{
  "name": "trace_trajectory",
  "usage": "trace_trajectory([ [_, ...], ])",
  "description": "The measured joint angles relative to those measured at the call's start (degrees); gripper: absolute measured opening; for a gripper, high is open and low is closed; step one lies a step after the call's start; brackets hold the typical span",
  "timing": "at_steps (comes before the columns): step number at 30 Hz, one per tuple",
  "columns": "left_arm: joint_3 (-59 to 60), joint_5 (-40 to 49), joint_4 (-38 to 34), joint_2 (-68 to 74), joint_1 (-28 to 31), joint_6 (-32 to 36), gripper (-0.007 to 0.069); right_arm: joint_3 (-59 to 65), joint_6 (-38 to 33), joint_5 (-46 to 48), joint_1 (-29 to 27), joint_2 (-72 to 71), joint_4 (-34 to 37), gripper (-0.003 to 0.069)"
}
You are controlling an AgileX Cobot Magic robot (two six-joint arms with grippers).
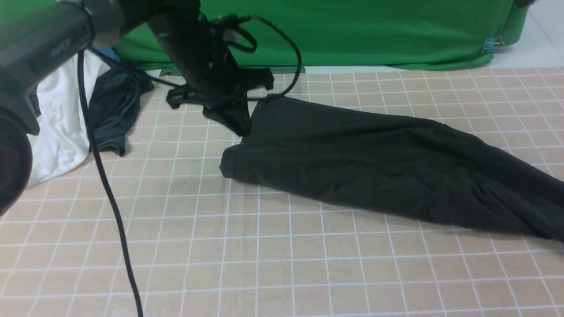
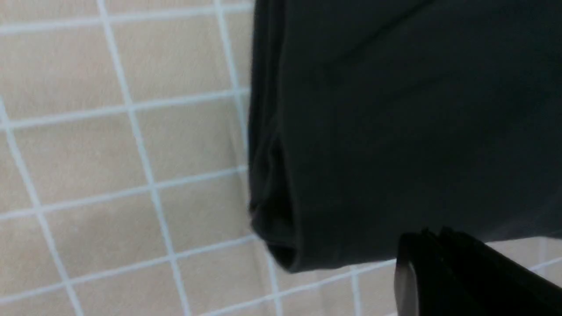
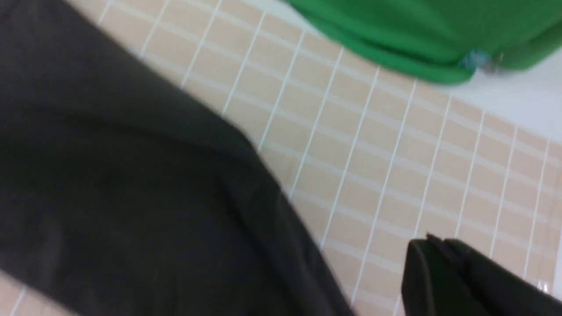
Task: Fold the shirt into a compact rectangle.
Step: 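Pull the folded dark garment lengthwise by its ends to straighten it flat on the table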
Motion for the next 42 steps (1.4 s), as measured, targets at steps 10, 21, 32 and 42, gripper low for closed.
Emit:
trace_trajectory([
  [10, 7.7, 0.2, 9.5, 1.2, 0.3, 0.1, 0.0016, 34.8, 2.5, 0.8, -9.3, -12.9, 0.5, 0.0027],
  [21, 4.8, -0.3, 10.3, -5.4, 0.3, -4.4, 0.002, 43.7, 2.5, -5.2, -21.7, -12.9, 3.0, 0.0027],
  [32, 4.5, -3.2, 5.4, -3.6, 0.4, -7.6, 0.0311, 43.7, 2.5, -6.6, -21.7, -12.9, 5.1, 0.0027],
  [42, 4.5, -0.2, 0.7, 0.4, 0.9, -8.9, 0.0616, 43.7, 1.9, -7.7, -21.7, -12.9, 7.5, 0.0026],
])
